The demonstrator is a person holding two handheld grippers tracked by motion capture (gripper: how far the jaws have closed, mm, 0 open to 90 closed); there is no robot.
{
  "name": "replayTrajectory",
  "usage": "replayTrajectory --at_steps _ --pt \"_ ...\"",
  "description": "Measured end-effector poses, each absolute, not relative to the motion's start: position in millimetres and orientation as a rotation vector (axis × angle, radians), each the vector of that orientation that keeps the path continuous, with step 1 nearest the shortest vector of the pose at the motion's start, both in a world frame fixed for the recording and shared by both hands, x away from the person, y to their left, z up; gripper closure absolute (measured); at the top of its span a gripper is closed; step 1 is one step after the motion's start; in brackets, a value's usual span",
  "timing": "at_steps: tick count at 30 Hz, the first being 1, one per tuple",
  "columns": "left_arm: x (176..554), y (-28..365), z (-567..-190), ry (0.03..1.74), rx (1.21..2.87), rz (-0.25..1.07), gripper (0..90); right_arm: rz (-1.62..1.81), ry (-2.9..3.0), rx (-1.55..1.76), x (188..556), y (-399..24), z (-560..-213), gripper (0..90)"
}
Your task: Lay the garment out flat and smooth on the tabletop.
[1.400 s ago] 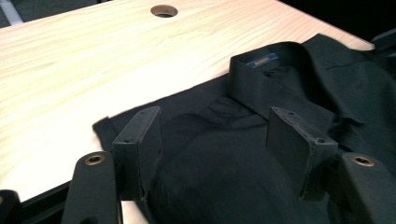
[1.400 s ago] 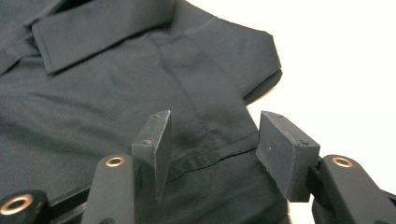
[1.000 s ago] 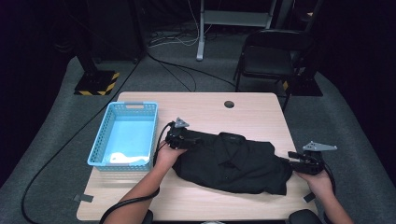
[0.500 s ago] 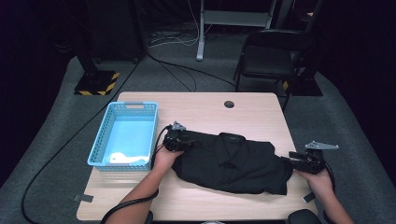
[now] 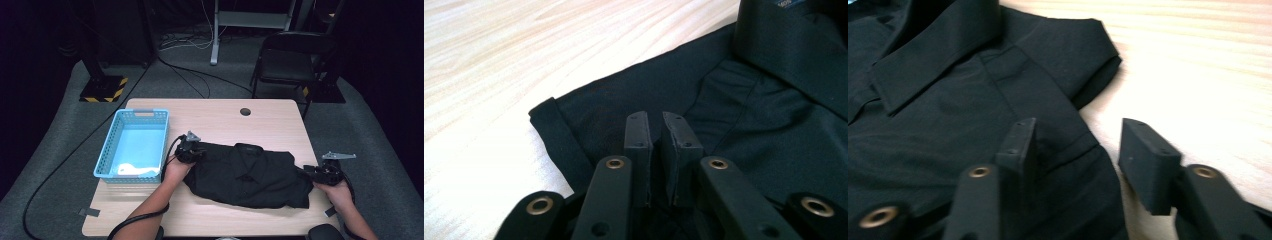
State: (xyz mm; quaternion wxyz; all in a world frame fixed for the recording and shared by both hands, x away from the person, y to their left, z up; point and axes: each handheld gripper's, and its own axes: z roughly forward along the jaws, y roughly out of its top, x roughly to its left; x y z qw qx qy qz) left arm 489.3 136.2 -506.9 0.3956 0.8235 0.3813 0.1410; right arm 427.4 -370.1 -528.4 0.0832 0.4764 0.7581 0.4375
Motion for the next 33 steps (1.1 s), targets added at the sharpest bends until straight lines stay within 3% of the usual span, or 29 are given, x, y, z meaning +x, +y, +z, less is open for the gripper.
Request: replayTrajectory --at_steps 5,9,33 --pt "488 138 -503 0.963 2.069 0.354 84.0 1.318 2.3 1.395 427 -368 -528 64.9" --pt "486 140 -499 0.959 2.04 0.349 84.3 1.326 2.317 1.358 425 -367 -523 85.1" --pt "462 147 -458 0.825 1.991 0.38 87.1 1.407 2.242 1.189 402 -364 -470 87.7"
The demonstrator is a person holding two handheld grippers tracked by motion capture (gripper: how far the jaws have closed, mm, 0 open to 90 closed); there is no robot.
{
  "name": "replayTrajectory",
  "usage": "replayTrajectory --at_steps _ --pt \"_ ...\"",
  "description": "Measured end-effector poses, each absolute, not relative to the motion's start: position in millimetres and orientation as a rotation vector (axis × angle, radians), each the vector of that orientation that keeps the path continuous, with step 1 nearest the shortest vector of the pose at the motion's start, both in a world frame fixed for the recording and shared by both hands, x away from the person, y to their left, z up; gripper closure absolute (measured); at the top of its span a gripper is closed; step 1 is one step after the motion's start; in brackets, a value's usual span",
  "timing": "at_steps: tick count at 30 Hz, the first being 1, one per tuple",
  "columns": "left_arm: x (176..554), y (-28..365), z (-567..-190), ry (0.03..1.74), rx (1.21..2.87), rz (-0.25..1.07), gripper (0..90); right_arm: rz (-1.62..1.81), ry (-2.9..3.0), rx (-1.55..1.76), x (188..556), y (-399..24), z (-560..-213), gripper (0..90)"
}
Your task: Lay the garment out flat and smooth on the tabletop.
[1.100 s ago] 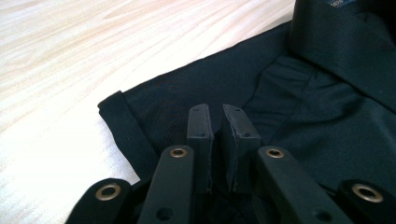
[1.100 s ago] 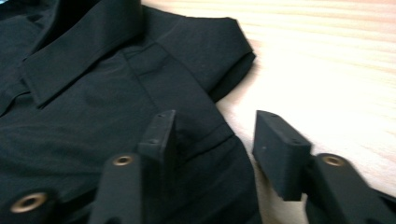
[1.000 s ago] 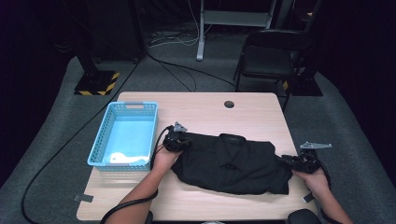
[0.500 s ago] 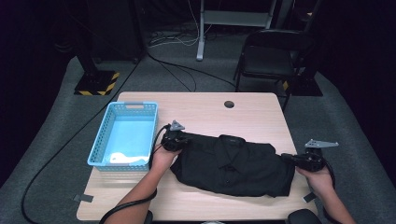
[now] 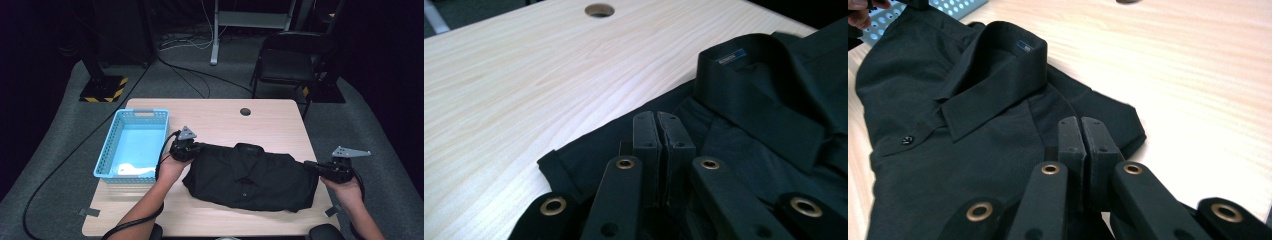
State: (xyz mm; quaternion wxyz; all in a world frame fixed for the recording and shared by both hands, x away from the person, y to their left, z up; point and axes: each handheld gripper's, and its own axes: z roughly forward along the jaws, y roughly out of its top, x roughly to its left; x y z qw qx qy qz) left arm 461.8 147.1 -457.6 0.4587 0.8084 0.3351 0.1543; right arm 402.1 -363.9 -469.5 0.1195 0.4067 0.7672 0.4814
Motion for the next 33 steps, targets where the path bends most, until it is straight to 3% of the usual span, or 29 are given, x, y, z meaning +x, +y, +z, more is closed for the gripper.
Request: replayTrajectory --at_steps 17,33 --pt "450 164 -427 0.742 2.005 0.436 87.5 1.363 2.228 1.056 394 -350 -425 87.7" --pt "467 166 -359 0.732 1.945 0.49 87.9 1.33 2.16 1.005 405 -345 -362 87.7"
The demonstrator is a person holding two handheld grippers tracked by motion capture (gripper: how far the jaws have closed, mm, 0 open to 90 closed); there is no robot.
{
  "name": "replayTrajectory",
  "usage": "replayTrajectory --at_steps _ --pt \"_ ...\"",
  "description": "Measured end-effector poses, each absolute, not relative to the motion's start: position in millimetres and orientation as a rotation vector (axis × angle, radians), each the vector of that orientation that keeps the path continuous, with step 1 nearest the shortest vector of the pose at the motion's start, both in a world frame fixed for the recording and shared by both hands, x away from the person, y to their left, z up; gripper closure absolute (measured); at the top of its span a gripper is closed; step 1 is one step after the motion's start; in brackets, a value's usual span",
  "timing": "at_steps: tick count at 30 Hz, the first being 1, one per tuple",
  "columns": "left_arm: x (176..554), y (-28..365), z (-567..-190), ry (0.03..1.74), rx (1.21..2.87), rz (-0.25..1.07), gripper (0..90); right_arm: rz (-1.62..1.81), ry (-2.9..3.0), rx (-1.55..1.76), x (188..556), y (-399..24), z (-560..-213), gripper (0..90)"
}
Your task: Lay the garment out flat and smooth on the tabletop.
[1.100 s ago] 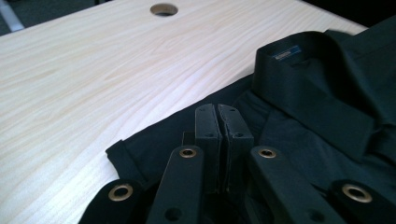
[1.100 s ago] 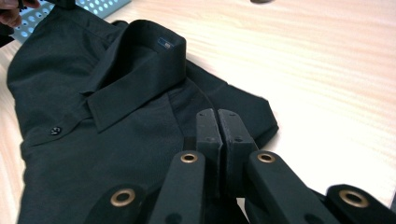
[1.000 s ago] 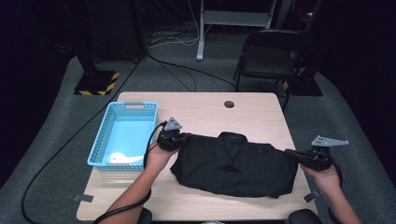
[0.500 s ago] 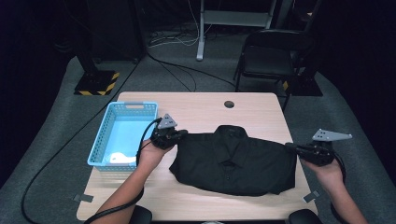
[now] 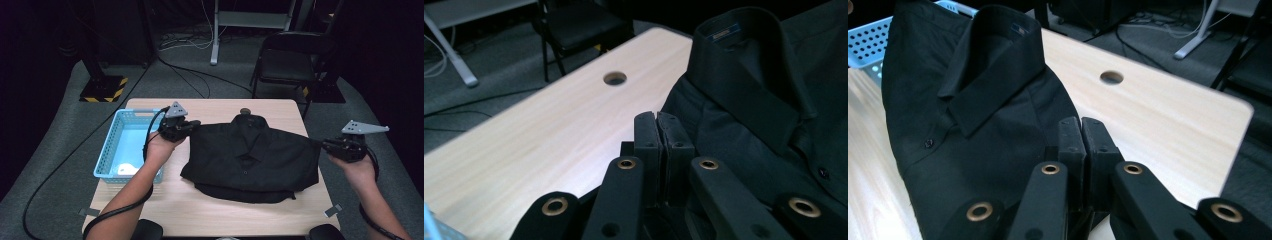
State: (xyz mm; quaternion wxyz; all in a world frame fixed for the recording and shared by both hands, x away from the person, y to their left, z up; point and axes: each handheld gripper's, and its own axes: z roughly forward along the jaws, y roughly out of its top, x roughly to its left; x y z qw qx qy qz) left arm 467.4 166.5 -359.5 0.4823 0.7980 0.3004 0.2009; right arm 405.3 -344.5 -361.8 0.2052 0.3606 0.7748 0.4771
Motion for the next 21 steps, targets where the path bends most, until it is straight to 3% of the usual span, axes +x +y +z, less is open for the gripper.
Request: replayTrajectory --at_steps 9,21 --pt "483 166 -314 0.742 1.925 0.542 87.9 1.282 2.109 0.982 419 -342 -317 87.7" --pt "508 159 -285 0.778 1.887 0.628 87.9 1.22 2.058 1.001 454 -335 -279 87.7"
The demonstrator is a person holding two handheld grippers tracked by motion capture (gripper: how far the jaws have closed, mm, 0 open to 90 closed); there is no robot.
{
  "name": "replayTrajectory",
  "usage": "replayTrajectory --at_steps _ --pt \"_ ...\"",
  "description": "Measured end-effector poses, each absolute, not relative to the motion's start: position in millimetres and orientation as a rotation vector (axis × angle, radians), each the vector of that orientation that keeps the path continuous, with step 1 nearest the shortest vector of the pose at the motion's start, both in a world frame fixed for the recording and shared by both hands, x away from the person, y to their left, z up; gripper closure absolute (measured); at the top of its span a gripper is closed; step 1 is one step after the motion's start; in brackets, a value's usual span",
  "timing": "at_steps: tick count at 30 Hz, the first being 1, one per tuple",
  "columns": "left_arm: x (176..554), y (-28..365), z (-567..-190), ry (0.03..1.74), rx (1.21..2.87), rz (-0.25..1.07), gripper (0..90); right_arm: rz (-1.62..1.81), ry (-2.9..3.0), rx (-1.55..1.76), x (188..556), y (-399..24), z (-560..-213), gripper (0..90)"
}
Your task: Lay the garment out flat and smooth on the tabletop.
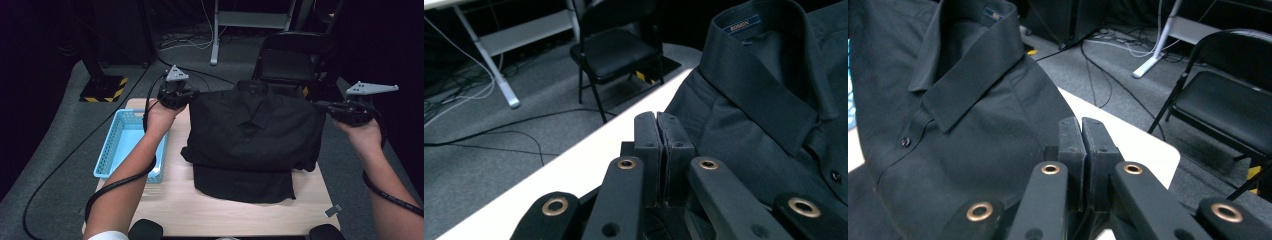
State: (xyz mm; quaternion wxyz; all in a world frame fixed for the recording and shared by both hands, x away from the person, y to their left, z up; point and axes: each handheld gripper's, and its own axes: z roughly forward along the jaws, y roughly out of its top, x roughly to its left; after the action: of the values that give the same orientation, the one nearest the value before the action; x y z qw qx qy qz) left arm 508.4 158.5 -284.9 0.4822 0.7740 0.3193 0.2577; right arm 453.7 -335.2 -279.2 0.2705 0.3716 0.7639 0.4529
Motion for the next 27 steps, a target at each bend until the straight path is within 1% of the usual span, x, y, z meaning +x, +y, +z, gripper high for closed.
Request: replayTrajectory --at_steps 10,13,16,20,27 --pt "531 157 -259 0.83 1.795 0.699 88.0 1.277 1.917 1.048 488 -329 -240 87.8" --pt "540 154 -258 0.849 1.762 0.727 87.9 1.323 1.84 1.083 500 -329 -234 87.7" --pt "550 149 -270 0.865 1.747 0.73 87.9 1.326 1.789 1.14 513 -328 -245 87.7" --pt "563 142 -296 0.884 1.785 0.732 87.9 1.272 1.78 1.172 526 -323 -272 87.7" --pt "585 135 -336 0.93 1.828 0.69 87.7 1.219 1.77 1.256 548 -319 -320 87.7"
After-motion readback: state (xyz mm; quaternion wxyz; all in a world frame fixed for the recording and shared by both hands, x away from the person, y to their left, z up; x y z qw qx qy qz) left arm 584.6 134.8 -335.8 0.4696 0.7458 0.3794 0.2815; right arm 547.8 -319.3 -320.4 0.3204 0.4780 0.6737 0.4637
